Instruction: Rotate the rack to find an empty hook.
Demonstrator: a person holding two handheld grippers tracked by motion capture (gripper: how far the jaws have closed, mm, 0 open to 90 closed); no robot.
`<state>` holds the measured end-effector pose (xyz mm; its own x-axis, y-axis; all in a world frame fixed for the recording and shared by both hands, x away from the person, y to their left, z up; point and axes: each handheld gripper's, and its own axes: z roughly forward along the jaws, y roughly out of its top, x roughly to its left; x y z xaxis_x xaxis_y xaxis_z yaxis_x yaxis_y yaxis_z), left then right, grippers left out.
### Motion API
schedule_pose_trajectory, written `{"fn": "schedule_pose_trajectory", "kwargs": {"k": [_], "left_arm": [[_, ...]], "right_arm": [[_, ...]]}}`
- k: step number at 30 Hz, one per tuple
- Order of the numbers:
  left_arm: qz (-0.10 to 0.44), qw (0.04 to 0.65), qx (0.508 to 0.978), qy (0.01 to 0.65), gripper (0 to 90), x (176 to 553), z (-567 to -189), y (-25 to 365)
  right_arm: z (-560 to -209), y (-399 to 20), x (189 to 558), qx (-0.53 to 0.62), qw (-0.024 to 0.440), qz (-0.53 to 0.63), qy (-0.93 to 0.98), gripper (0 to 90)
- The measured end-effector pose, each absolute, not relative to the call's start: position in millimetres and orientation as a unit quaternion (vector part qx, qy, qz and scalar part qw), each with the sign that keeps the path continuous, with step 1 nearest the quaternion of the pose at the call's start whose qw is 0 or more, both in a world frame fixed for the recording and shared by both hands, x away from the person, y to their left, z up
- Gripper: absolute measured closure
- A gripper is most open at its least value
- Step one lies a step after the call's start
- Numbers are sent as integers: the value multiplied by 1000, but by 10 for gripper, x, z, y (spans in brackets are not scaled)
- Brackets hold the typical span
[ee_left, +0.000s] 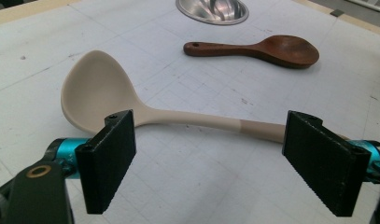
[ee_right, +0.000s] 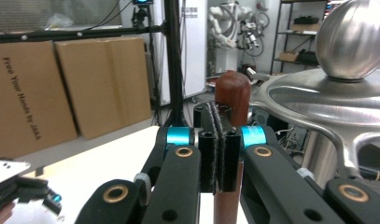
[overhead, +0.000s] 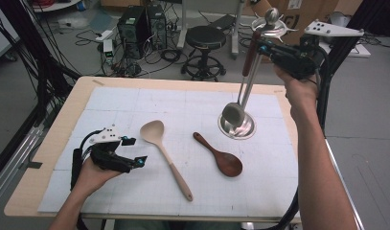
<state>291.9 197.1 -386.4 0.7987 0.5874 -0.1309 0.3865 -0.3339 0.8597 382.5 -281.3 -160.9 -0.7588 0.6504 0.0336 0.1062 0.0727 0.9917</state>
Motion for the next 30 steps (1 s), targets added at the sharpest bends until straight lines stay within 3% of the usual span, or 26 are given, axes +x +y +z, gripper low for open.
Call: {"fn": "schedule_pose_trajectory", "kwargs": {"k": [11,30], "left_arm": [[102,490,813,299,182,2919,-3866,1963],[101,489,813,298,182,2920,-3870,1957]], "right_arm": [[-1727,-3137,3772,250,196,632,706,899],[-1615,-3486,3736,270,226,628,694,898]]}}
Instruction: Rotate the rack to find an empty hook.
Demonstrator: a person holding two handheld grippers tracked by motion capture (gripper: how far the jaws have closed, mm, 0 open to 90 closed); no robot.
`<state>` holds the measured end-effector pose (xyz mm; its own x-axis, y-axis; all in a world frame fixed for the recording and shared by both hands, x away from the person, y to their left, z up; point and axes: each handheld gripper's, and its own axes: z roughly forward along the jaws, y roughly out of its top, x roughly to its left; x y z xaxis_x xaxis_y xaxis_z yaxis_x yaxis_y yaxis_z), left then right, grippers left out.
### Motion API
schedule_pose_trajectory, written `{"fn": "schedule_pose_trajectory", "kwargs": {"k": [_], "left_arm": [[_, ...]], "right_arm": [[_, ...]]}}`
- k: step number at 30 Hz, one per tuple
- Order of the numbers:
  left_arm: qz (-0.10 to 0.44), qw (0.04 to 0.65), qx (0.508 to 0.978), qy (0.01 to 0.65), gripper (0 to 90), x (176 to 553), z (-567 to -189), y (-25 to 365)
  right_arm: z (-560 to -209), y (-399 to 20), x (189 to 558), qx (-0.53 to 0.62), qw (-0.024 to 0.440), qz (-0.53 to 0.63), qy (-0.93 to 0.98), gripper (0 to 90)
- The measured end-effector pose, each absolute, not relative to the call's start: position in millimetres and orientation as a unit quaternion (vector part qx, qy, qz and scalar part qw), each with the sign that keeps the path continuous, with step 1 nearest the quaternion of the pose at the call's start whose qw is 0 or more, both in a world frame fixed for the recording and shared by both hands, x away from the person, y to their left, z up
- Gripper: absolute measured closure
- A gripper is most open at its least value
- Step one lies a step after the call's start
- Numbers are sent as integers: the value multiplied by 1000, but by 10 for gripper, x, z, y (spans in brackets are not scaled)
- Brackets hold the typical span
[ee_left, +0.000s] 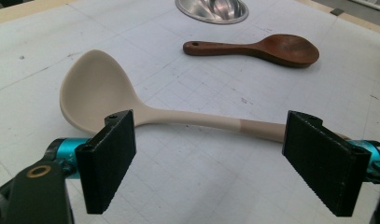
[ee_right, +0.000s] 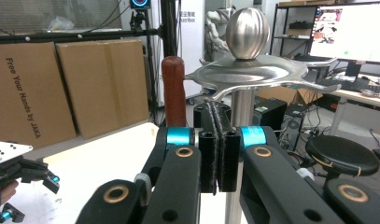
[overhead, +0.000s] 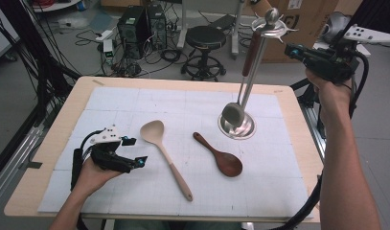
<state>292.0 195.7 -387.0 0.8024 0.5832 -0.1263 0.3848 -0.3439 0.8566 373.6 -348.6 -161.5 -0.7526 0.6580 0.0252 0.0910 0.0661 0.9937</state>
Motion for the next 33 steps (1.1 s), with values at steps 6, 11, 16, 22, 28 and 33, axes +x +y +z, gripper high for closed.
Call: {"fn": "schedule_pose_trajectory", "kwargs": {"k": [6,11,16,22,28,33], "left_arm": [[101,488,814,297,182,2924,-3874,1954],[101,488,814,297,182,2925,-3875,1955],[102,489,814,298,182,2925,-3874,1955],[102,489,814,297,182,2923,-3872,1957],[101,489,813,298,182,2922,-3870,1961],[103,490,813,298,182,2921,-3868,1962]], "right_arm": [[-1611,-3473,3779,269,229,627,695,898],[-1614,-3447,3792,267,229,624,698,898],[-1603,-3413,3786,265,231,621,701,898],[-1599,-3398,3780,263,231,618,704,899],[-1589,-3357,3774,258,231,616,708,899],[-1574,-3312,3770,251,232,613,712,899]]}}
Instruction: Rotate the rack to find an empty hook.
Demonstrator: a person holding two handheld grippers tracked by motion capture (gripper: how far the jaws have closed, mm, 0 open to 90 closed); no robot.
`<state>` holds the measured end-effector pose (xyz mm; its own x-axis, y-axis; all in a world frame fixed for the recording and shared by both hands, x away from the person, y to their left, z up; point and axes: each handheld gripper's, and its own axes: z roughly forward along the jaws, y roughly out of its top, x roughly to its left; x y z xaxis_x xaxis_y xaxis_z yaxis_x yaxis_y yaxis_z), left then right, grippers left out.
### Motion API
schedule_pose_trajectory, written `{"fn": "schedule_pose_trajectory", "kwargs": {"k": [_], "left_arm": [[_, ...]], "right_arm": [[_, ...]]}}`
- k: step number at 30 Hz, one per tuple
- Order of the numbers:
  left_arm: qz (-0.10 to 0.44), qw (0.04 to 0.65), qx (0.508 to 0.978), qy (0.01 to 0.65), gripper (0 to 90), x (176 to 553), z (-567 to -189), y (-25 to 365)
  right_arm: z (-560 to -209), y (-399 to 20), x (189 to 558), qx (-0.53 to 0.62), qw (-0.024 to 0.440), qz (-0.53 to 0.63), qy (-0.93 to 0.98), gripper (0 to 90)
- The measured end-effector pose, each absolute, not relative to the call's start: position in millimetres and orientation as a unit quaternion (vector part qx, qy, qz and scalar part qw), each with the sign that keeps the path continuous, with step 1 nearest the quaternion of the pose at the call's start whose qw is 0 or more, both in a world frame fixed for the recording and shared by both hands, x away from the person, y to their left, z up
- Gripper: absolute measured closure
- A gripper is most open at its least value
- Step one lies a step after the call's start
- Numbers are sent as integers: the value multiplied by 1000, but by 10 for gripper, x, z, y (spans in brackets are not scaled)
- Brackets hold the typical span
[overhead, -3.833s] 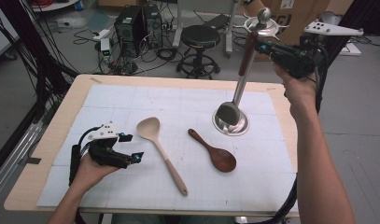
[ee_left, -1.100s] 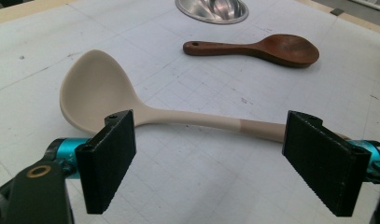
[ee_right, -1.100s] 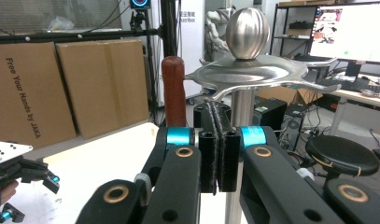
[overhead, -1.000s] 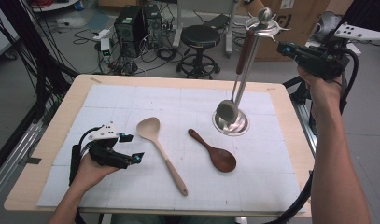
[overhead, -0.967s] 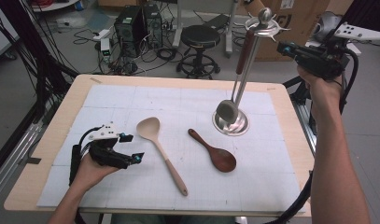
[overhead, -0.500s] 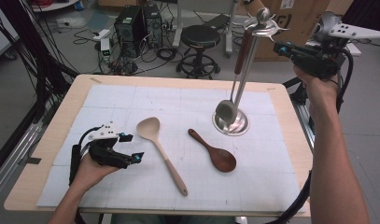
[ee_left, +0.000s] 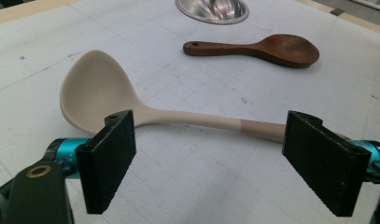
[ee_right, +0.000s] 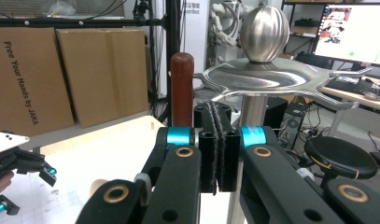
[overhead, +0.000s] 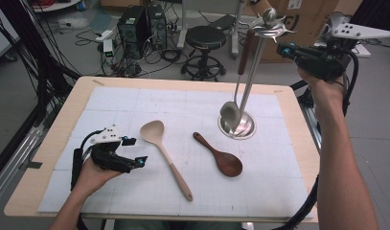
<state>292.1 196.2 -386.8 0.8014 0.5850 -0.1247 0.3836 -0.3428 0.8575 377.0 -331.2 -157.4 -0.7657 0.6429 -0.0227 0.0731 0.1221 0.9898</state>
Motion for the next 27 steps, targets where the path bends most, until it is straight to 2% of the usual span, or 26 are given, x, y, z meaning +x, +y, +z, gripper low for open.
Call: {"fn": "schedule_pose_trajectory", "kwargs": {"k": [27], "left_arm": [[104,490,813,297,182,2918,-3863,1970]], "right_arm": [[-1533,-3200,3751,248,234,607,718,900]]}}
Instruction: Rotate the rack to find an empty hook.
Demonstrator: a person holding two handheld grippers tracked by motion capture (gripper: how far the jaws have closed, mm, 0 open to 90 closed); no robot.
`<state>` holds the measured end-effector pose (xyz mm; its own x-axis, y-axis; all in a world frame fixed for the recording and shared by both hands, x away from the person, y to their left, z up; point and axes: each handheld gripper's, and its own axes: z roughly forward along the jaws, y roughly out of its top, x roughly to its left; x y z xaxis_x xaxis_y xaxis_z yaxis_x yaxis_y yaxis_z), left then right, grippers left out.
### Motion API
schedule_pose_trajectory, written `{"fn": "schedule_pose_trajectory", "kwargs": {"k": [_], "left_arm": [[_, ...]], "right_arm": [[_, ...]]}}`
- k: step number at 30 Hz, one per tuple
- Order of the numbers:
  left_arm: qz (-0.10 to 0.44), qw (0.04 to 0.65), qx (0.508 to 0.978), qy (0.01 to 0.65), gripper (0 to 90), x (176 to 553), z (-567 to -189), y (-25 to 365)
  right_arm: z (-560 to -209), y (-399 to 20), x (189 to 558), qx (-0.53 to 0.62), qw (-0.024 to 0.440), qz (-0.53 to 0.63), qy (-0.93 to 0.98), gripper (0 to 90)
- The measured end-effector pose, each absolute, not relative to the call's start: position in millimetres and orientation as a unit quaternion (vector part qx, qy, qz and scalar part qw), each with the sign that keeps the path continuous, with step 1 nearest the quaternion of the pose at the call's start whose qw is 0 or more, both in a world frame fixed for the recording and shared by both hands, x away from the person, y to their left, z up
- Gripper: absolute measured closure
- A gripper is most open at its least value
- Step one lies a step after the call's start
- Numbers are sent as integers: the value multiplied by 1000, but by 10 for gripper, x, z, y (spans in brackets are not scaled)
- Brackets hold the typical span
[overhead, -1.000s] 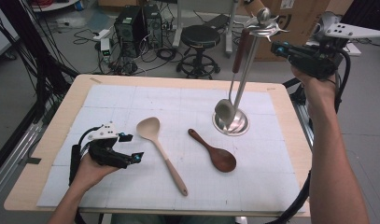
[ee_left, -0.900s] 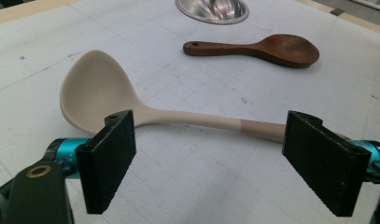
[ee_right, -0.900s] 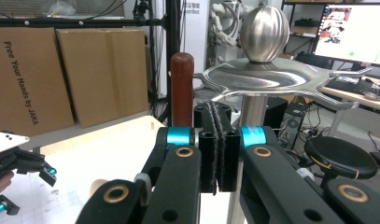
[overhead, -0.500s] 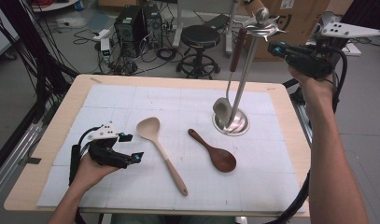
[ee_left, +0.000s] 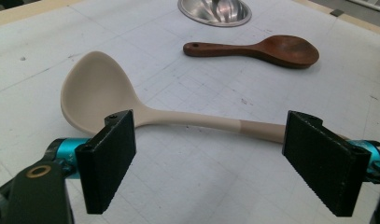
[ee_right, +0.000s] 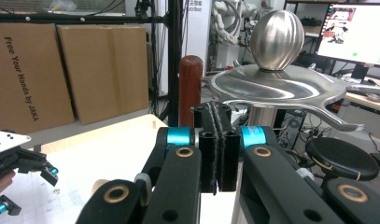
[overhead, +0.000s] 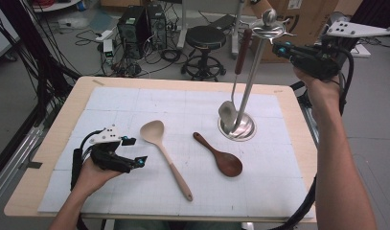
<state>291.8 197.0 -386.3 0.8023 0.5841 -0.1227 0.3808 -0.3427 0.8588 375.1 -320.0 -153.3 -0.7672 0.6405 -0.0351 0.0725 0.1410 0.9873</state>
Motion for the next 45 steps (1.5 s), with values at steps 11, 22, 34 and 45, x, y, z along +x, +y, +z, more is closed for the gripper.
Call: {"fn": "schedule_pose_trajectory", "kwargs": {"k": [11,22,34,45], "left_arm": [[103,491,813,297,182,2915,-3864,1961],[103,491,813,297,182,2918,-3866,1960],[103,495,810,299,182,2914,-3862,1965],[103,493,811,298,182,2915,-3861,1960]], "right_arm": [[-1572,-3235,3703,243,233,610,717,900],[-1552,-3209,3680,241,234,609,718,900],[-1504,-3097,3682,223,237,597,733,900],[-1491,-3222,3665,239,244,601,722,900]]}}
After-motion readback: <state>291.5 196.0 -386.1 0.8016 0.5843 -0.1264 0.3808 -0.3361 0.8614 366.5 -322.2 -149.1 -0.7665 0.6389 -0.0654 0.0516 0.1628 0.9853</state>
